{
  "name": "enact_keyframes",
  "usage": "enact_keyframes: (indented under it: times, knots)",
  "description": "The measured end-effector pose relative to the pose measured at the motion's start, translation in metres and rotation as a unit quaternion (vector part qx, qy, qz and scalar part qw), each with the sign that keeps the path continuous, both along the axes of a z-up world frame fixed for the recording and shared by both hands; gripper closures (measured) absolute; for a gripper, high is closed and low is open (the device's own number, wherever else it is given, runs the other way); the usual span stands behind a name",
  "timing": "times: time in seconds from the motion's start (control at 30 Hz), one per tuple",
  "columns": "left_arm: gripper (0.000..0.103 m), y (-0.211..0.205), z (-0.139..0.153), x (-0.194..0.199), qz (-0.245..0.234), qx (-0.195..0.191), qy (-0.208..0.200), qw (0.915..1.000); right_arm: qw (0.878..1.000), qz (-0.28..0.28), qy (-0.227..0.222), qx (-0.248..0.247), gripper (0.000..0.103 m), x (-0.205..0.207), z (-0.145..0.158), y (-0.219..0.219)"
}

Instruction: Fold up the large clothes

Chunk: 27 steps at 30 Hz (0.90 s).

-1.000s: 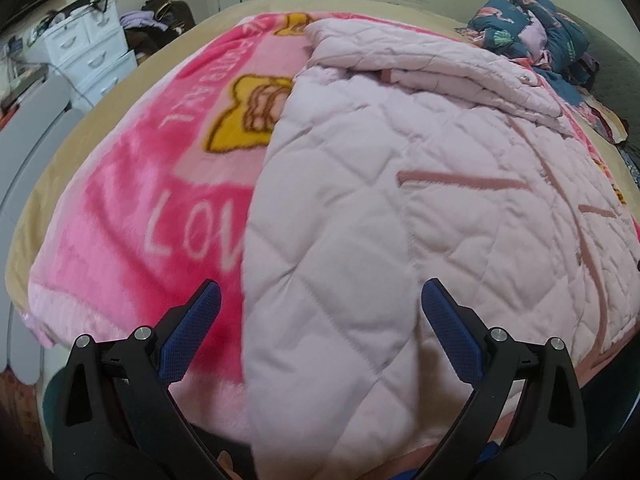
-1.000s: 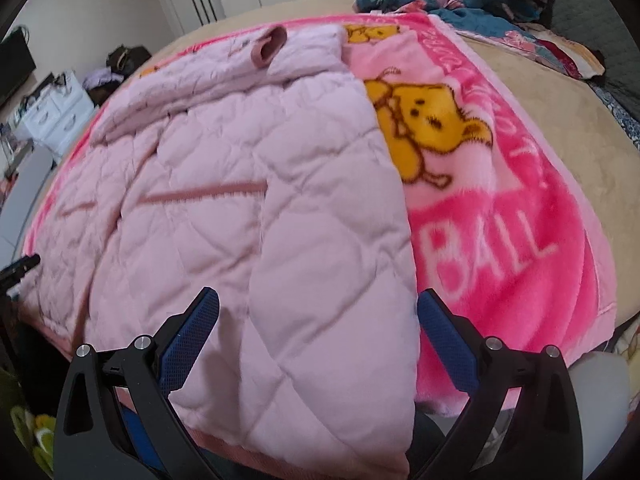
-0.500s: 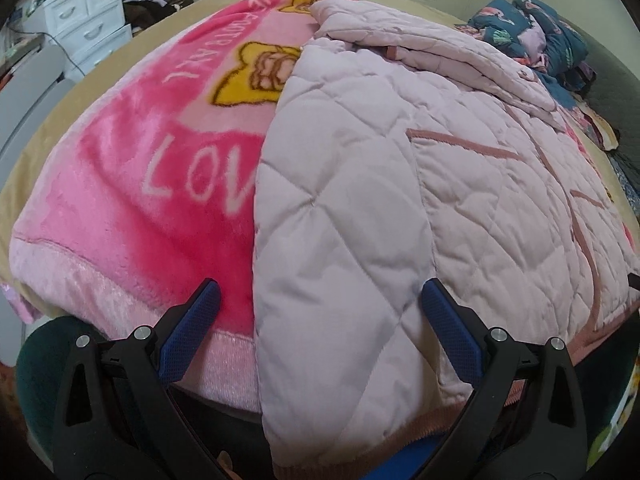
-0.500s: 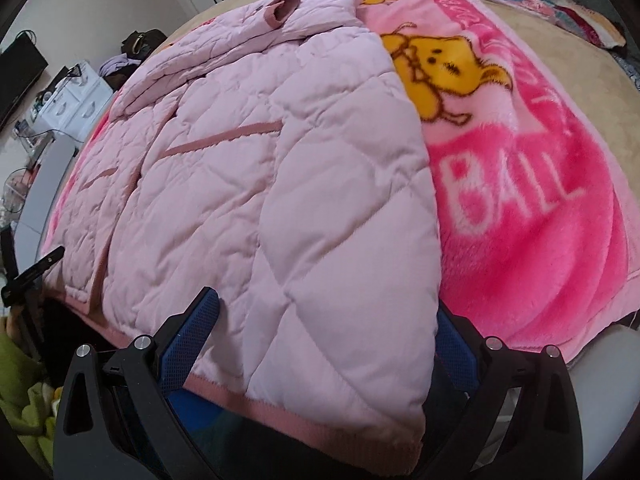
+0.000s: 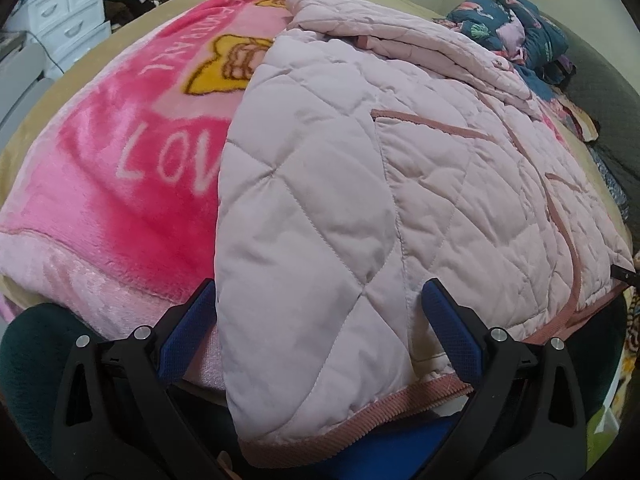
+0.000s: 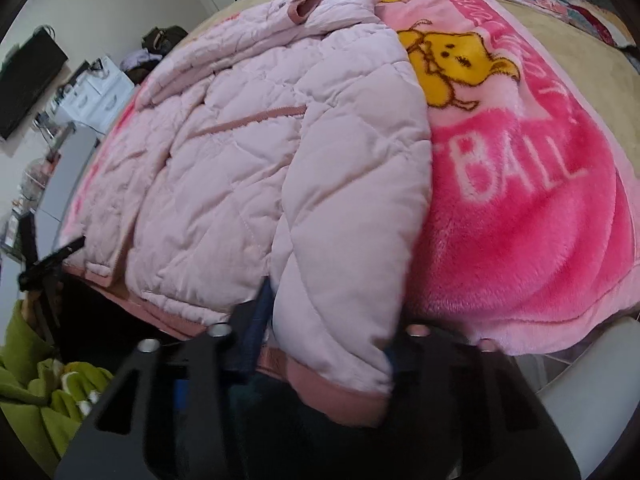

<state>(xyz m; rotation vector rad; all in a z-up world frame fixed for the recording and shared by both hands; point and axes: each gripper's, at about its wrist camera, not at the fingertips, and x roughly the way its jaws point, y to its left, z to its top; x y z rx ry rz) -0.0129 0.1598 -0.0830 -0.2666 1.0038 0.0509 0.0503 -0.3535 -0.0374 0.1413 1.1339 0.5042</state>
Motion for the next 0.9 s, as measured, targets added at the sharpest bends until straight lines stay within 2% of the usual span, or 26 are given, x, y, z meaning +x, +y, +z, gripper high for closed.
enact_keyframes:
  times: [0.03,0.2,0.23,0.27,0.33,0.37,0.4,0.47,0.5,0.63,0.9]
  knots:
    - [0.009,0.001,-0.001,0.001,0.001,-0.003,0.000,1.0000,1.000,0.001,-0.005,0.010,0.078,-0.001,0.003,0.000]
    - [0.010,0.005,0.000,0.000,0.005,-0.019,-0.004,0.9998,0.997,-0.006,-0.052,0.060,0.083,0.001,0.031,0.001]
    - [0.020,0.005,0.000,-0.001,0.006,-0.019,-0.004,0.9998,0.996,-0.007,-0.061,0.066,0.083,0.003,0.036,0.002]
    - [0.035,0.005,0.001,-0.001,0.007,-0.019,-0.004,0.9998,0.995,-0.008,-0.072,0.075,0.084,0.004,0.042,0.002]
    - [0.043,0.005,0.001,-0.001,0.003,-0.031,-0.005,0.9995,0.992,-0.009,-0.095,0.089,0.084,0.008,0.055,0.004]
    - [0.052,0.004,0.002,-0.002,0.000,-0.031,-0.005,0.9995,0.991,-0.010,-0.100,0.092,0.084,0.011,0.060,0.005]
    - [0.056,0.002,0.005,-0.002,-0.003,-0.028,-0.009,0.9996,0.990,-0.011,-0.106,0.097,0.085,0.014,0.064,0.006]
    - [0.080,0.000,0.012,-0.004,-0.005,-0.020,-0.020,0.9996,0.988,-0.011,-0.119,0.102,0.085,0.018,0.072,0.008]
    - [0.088,0.001,0.016,-0.004,-0.003,-0.015,-0.024,0.9996,0.987,-0.011,-0.123,0.103,0.085,0.020,0.074,0.009]
    - [0.092,0.001,0.033,-0.004,-0.013,-0.018,-0.048,0.9986,0.984,-0.018,-0.134,0.116,0.085,0.026,0.082,0.010]
    - [0.094,-0.002,0.074,0.006,-0.026,-0.009,-0.109,0.9936,0.978,-0.046,-0.150,0.138,0.086,0.039,0.091,0.008]
